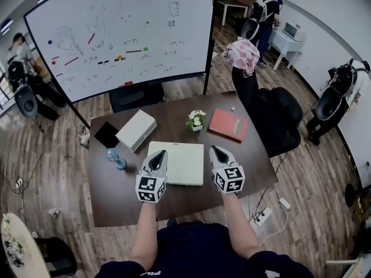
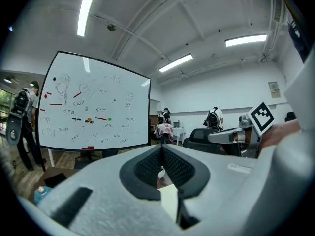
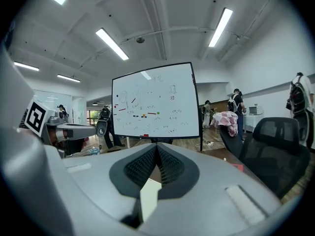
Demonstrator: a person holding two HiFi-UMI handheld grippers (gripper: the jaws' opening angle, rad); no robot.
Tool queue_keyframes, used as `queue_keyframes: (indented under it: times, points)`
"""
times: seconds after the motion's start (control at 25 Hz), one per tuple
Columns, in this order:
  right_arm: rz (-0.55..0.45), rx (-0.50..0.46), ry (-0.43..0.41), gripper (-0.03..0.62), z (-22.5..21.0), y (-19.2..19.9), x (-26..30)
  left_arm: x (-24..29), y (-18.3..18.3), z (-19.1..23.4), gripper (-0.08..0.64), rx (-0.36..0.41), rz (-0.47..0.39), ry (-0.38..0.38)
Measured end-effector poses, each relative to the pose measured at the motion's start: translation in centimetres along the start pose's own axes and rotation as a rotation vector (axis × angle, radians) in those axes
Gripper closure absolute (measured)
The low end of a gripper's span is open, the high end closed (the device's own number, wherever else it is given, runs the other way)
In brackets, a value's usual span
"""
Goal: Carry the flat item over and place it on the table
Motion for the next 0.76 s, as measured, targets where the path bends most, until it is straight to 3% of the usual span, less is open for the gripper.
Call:
queue_keyframes:
  times: [0.44,0.76]
  points:
    - [-0.017,-0.016,-0.010,0.586,-0.03,0.00,-0.19,0.19,0.83,0.14,0.561,-0.029,0.020,0.000]
    - [-0.016,0.040,-0.032,0.586,0.00,0.14,-0.28,0.05,0.66,-0.13,0.561,-0.050,0.022,0.011]
Point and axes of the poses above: the fingertips, and each gripper's own axes: x forward along the fingers, z to its left, y out of its underside, the point moved 7 cm from there along -x, backward along the fingers, and after that the axes turned 3 degrees about -y, right-handed, at the moved point
